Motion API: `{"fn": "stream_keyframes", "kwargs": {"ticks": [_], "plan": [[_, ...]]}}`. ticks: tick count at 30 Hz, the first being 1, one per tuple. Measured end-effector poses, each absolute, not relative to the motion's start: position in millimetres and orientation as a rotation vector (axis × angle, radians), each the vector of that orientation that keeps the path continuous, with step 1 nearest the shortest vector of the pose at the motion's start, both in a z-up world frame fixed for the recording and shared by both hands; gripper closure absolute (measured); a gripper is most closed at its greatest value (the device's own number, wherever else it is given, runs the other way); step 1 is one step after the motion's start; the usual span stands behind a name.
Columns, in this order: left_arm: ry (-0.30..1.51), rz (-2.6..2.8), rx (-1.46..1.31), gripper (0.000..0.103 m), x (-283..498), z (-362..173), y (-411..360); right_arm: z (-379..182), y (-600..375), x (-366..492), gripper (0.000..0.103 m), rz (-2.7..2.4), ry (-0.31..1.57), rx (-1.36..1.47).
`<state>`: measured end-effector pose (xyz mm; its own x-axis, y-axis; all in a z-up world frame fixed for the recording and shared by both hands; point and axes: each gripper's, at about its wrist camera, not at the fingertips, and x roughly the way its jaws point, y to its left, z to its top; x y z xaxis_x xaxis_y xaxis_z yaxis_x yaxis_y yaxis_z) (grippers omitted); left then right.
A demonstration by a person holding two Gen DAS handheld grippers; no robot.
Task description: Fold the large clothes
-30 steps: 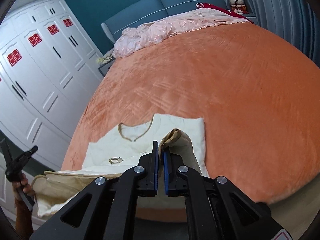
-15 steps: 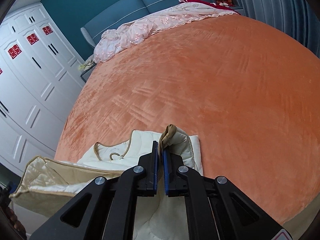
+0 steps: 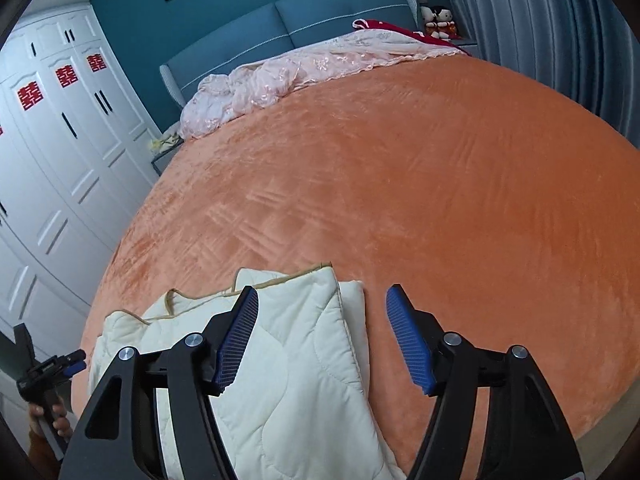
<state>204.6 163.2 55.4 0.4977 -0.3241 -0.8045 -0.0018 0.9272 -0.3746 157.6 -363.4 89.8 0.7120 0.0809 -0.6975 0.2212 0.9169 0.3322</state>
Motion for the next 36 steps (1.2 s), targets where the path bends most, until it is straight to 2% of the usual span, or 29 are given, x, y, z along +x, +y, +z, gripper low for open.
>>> {"fn": "stream_keyframes", "kwargs": {"ticks": [4,6,7,8,10,12,13,14,18,23,24,25,26,27,36], "plan": [[1.054,-0.183,-0.403,0.031,225.0,40.5,161.8,63.7,-364.6,179.6,0.037,-0.095,0.842,0.444],[1.059,-0.166,-0.415,0.045,232.7,37.8,161.3,49.6,-360.9,194.1,0.037,-0.104,0.876,0.441],[1.061,-0.152,-0.406,0.062,236.6,37.8,161.0,42.9,-358.3,198.0,0.037,-0.108,0.89,0.431],[1.065,-0.135,-0.394,0.083,240.6,38.2,160.2,37.8,-354.2,204.4,0.037,-0.106,0.901,0.416],[1.072,-0.145,-0.4,0.103,249.3,39.5,159.6,30.1,-346.1,216.7,0.041,-0.1,0.923,0.385],[1.045,-0.143,-0.377,0.103,255.5,47.8,156.8,22.3,-338.0,230.6,0.06,-0.088,0.956,0.352],[1.027,-0.139,-0.361,0.103,257.9,52.7,155.3,20.1,-335.0,235.7,0.08,-0.094,0.972,0.33],[1.007,-0.136,-0.351,0.103,260.0,59.1,153.4,19.3,-334.1,239.0,0.092,-0.084,0.98,0.329],[0.926,-0.122,-0.343,0.103,269.9,85.7,155.4,34.3,-336.5,237.3,0.094,-0.068,0.893,0.359],[0.972,-0.16,-0.393,0.101,272.5,93.4,166.3,42.4,-343.3,230.7,0.095,-0.052,0.872,0.375],[0.99,-0.162,-0.396,0.097,268.1,90.3,168.3,41.0,-343.5,229.7,0.095,-0.055,0.875,0.37],[1.008,-0.16,-0.393,0.08,262.8,86.1,169.9,38.5,-344.3,227.6,0.095,-0.059,0.877,0.366],[1.019,-0.15,-0.39,0.058,257.2,81.7,171.7,36.4,-345.5,225.8,0.095,-0.063,0.88,0.366],[1.02,-0.129,-0.385,0.052,250.1,76.4,174.9,35.4,-347.4,224.6,0.095,-0.067,0.883,0.373],[1.101,-0.114,-0.41,0.049,242.0,32.9,177.0,33.1,-350.3,212.5,0.094,-0.081,0.867,0.435]]}}
